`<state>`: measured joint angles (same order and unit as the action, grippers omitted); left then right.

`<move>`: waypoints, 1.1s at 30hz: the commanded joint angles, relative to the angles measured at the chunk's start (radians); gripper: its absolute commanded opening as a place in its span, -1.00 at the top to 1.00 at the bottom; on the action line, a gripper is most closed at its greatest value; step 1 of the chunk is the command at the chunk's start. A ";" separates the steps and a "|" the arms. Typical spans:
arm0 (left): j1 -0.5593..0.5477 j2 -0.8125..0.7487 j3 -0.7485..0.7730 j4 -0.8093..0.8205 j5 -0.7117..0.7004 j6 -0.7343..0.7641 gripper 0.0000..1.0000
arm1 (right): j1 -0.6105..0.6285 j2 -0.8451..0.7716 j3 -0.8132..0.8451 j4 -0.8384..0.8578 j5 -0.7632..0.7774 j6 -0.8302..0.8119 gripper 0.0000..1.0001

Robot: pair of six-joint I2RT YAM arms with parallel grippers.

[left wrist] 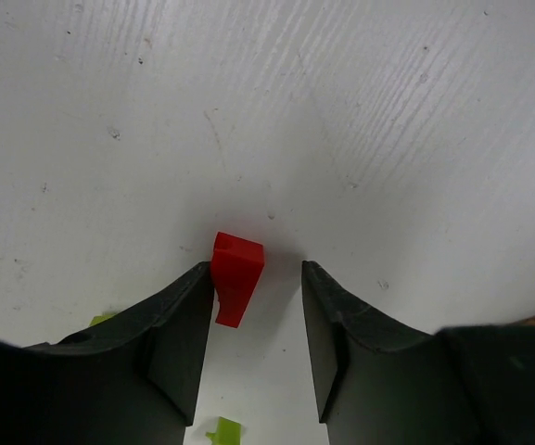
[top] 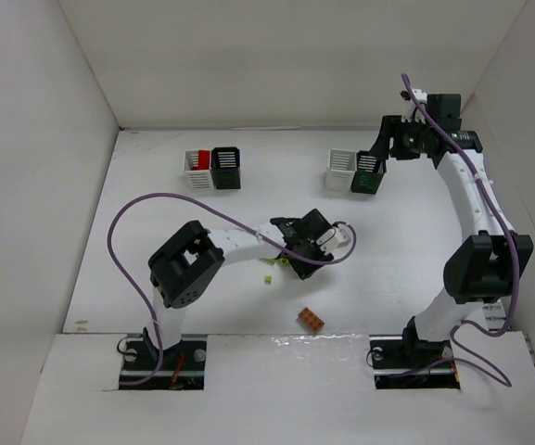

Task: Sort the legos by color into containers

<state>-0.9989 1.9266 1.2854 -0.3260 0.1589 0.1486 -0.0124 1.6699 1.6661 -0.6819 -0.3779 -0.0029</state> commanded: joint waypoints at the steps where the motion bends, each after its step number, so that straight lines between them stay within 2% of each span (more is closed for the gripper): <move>1: 0.008 0.066 0.012 -0.067 0.004 -0.006 0.23 | 0.006 -0.004 0.049 0.010 0.000 -0.005 -0.37; 3: 0.020 0.075 0.012 -0.067 0.004 -0.006 0.32 | 0.006 -0.004 0.049 0.010 0.000 -0.014 -0.37; 5: 0.032 0.075 0.012 -0.067 0.004 -0.006 0.54 | 0.006 -0.004 0.049 0.010 0.000 -0.014 -0.37; 6: 0.043 0.075 0.003 -0.067 0.004 -0.006 0.57 | 0.006 0.005 0.049 0.010 0.000 -0.014 -0.37; 10: 0.043 0.075 -0.015 -0.058 -0.021 0.003 0.67 | 0.006 0.005 0.040 0.010 -0.010 -0.014 -0.39; 14: 0.043 0.008 -0.015 -0.039 -0.030 0.012 0.80 | 0.006 0.014 0.049 0.010 -0.010 -0.014 -0.39; 20: 0.092 -0.084 0.165 -0.059 -0.030 0.012 0.80 | 0.006 0.014 0.069 0.001 -0.010 -0.014 -0.44; 23: 0.170 -0.104 0.297 -0.097 -0.030 0.012 0.80 | -0.003 0.005 0.078 -0.010 -0.001 -0.014 -0.44; 27: 0.333 -0.123 0.419 -0.133 -0.019 0.012 0.80 | -0.003 -0.004 0.069 -0.010 -0.001 -0.023 -0.44; 31: 0.566 -0.132 0.494 -0.142 -0.019 0.012 0.82 | -0.003 0.028 0.096 -0.019 -0.019 -0.023 -0.44; 33: 0.643 -0.121 0.515 -0.151 -0.028 0.002 0.82 | -0.003 0.039 0.110 -0.019 -0.019 -0.023 -0.44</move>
<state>-0.4541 1.8400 1.7603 -0.4175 0.1520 0.1566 -0.0124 1.6981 1.7103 -0.7090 -0.3794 -0.0147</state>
